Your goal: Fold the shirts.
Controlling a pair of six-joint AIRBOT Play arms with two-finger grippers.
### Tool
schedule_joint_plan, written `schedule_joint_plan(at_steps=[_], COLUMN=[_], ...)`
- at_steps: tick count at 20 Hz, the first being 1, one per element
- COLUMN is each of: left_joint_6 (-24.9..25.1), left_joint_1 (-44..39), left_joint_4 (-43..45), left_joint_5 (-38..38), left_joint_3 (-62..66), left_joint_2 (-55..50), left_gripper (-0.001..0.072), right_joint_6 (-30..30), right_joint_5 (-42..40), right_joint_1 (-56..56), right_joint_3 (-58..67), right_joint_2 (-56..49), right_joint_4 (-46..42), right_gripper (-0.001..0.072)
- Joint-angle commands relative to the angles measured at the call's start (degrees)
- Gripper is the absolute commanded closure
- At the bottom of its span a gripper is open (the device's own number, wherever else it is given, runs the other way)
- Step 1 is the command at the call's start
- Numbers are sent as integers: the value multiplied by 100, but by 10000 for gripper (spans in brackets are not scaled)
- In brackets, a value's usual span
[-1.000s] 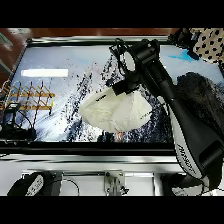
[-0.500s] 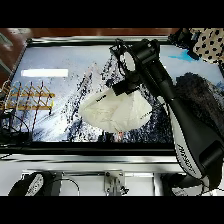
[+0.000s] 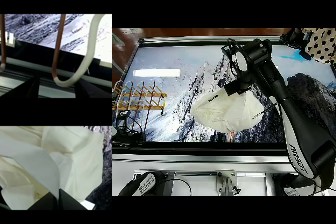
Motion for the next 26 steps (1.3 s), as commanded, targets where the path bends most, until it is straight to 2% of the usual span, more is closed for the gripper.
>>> schedule_joint_plan(at_steps=[1, 5, 6, 10, 12, 14, 15, 20, 26], left_joint_6=[28, 28, 28, 35, 120, 179, 179, 179, 203], left_joint_1=[13, 13, 15, 15, 15, 13, 13, 9, 0], left_joint_4=[2, 7, 7, 7, 7, 7, 4, -155, -909], left_joint_5=[212, 439, 487, 656, 658, 721, 715, 350, -87], left_joint_3=[9, 15, 13, 15, 15, 26, 79, 688, 955], left_joint_2=[-319, -400, -459, -726, -846, -857, -857, -533, 785], left_gripper=[229, 256, 307, 324, 443, 596, 645, 646, 647], right_joint_6=[2, 4, 4, 4, 4, 4, 4, 0, -98], right_joint_5=[-39, -17, 7, 153, 227, 243, 234, 175, 44], right_joint_1=[4, 4, 4, 4, 4, 4, 4, 4, 4], right_joint_3=[0, 0, 0, 0, 0, 2, 0, 0, 2], right_joint_2=[-4, -4, -4, -4, -4, -4, -4, -4, -4], right_joint_4=[2, 4, 4, 2, 2, 2, 2, 0, -4], right_gripper=[637, 637, 637, 637, 637, 637, 637, 637, 637])
